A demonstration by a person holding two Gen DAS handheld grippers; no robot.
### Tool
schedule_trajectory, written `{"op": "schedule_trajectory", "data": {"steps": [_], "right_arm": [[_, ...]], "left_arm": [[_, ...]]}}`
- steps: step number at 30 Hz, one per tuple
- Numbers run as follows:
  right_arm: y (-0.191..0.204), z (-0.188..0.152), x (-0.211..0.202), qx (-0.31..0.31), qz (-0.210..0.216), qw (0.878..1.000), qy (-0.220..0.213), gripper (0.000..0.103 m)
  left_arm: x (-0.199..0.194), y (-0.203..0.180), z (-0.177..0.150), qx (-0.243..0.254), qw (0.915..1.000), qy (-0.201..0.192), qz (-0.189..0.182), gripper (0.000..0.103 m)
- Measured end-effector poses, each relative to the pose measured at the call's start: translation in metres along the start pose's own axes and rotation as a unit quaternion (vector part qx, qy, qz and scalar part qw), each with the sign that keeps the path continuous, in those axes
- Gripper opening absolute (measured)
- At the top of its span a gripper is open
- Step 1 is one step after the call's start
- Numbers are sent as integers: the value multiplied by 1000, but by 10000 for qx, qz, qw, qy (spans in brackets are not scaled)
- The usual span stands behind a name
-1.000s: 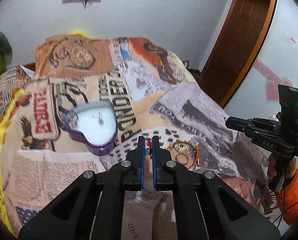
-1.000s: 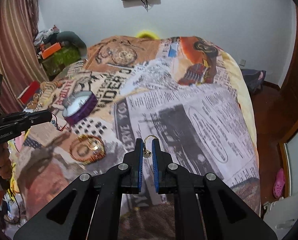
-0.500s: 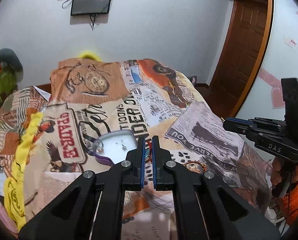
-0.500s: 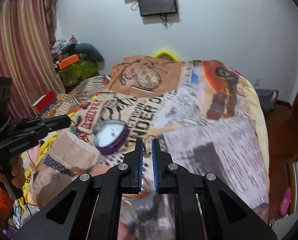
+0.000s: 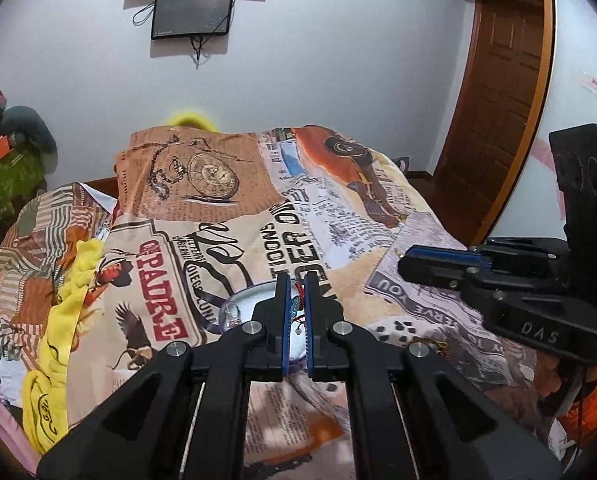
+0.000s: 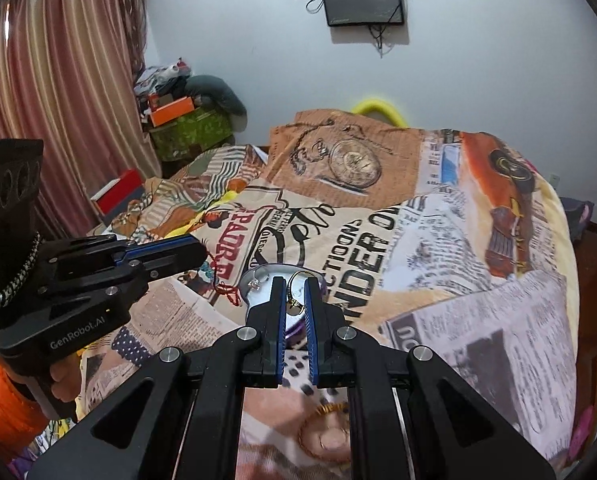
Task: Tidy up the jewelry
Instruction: 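Drop the gold ring in the tin while the left tool drops the red bracelet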
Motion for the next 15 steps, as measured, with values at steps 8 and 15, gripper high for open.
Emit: {"op": "schedule_trajectory", "data": {"steps": [8, 15], "right_arm": [[5, 5, 36, -84, 92, 9992, 387, 8], [10, 2, 63, -266, 90, 9967, 763, 8]], "left_arm": [[33, 24, 0, -252, 9989, 346, -208, 4], [63, 38, -5, -398, 9963, 682, -337, 4]]}}
Point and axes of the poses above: each gripper's, at about its wrist camera, not at the fingertips, and x roughly the way its jaws point, y to its left, z to its top, the point moved 1 cm from there along x, roughly the way its jaws point, and after that the axes turned 2 degrees about -x, right-handed, at the moved point
